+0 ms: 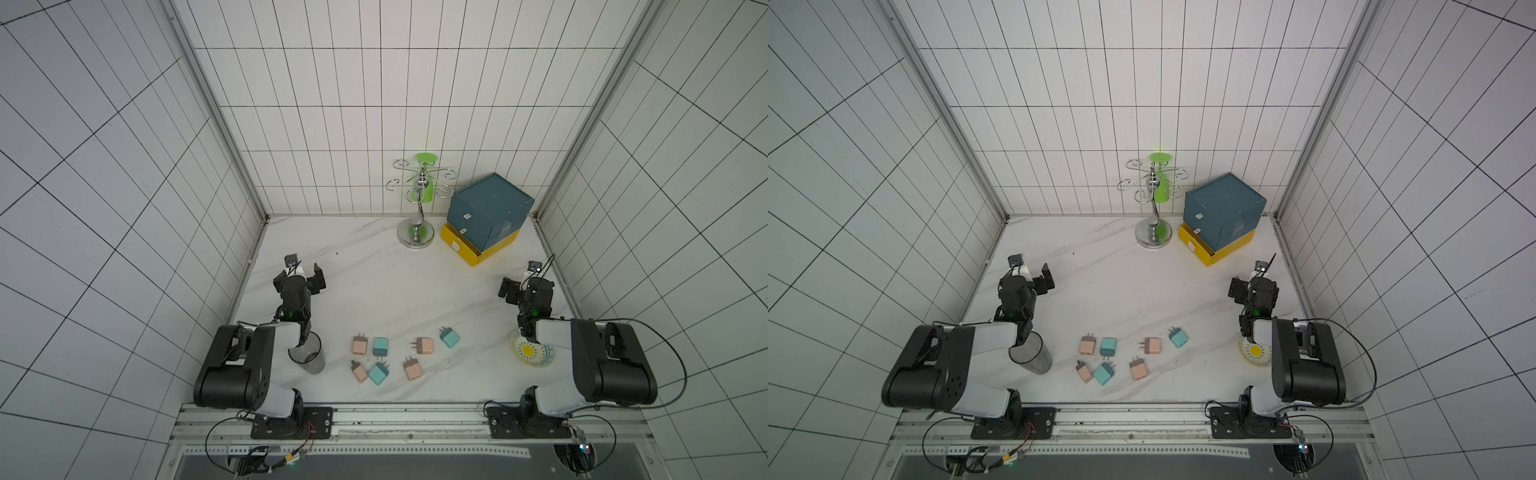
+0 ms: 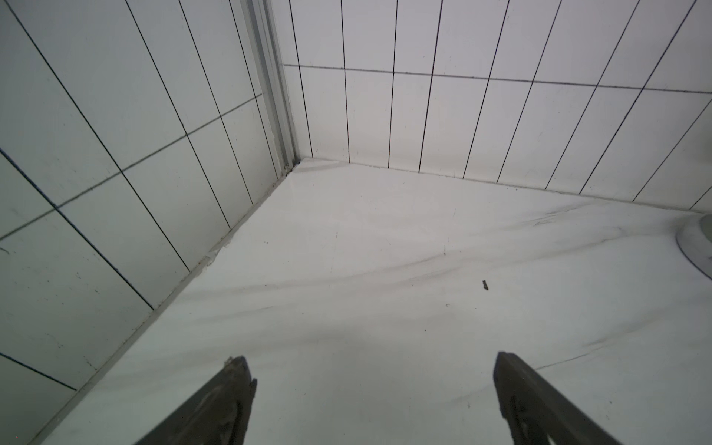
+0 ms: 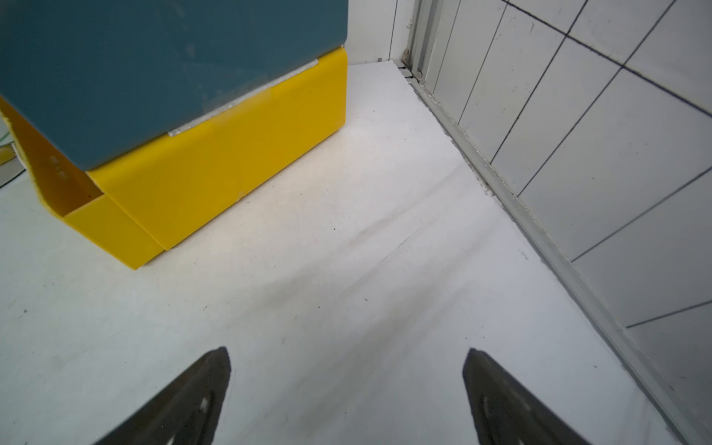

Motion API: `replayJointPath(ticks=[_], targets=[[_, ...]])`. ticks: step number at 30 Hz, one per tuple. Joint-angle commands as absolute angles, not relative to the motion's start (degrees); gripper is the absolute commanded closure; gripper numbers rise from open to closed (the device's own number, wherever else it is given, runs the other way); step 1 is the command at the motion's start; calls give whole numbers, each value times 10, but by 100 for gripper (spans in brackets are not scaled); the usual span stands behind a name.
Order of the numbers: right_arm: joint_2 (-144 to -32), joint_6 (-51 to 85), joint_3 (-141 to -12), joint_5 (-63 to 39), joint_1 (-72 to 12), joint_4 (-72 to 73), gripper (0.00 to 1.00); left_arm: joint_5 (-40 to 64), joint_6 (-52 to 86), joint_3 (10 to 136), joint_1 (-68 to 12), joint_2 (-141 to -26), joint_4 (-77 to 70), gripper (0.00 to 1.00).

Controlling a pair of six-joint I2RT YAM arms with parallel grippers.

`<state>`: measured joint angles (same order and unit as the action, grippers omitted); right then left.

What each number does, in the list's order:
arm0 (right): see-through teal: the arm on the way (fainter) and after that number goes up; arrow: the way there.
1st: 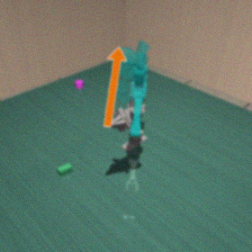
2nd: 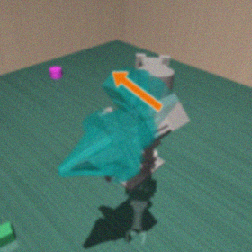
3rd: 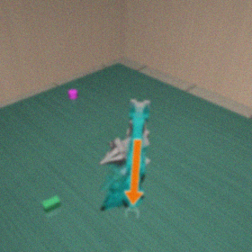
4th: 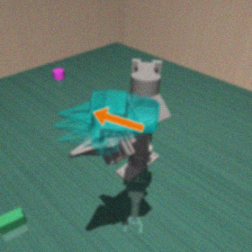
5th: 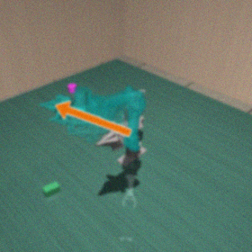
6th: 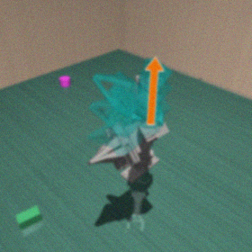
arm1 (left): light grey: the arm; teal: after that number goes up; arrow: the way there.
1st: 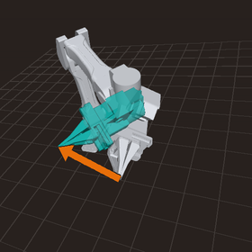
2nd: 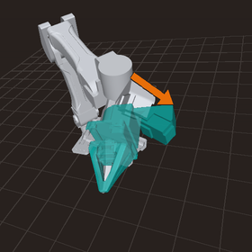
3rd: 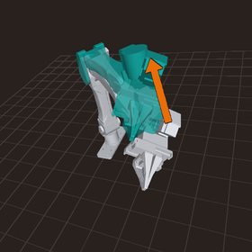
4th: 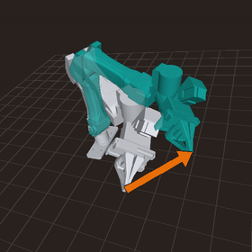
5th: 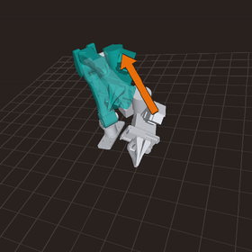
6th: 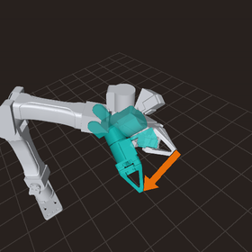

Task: Place the plugs into the drawer by color
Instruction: Move the storage box to the center of the board.

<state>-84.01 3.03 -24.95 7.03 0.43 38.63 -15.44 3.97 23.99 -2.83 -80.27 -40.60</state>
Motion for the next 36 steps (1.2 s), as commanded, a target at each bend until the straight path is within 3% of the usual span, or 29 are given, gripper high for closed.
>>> replayJointPath(ticks=[1,6,8,11,16,22,36], targets=[[-793,33,-309,77,9,295,1,-158,53,291,-47,-723,-276,2],[-745,69,-351,18,9,261,1,-160,196,366,-73,-657,-159,1],[-720,118,-378,-2,16,243,1,-94,258,392,-74,-660,-138,1],[-700,186,-476,-11,24,99,1,72,290,404,-77,-682,-179,2],[-713,206,-531,-43,23,125,1,203,376,440,-85,-763,-238,2],[-826,195,-724,-40,22,-38,0,168,332,485,-144,-796,-188,1],[-1071,230,-1003,-15,11,-180,5,200,304,523,-185,-823,-166,8]])
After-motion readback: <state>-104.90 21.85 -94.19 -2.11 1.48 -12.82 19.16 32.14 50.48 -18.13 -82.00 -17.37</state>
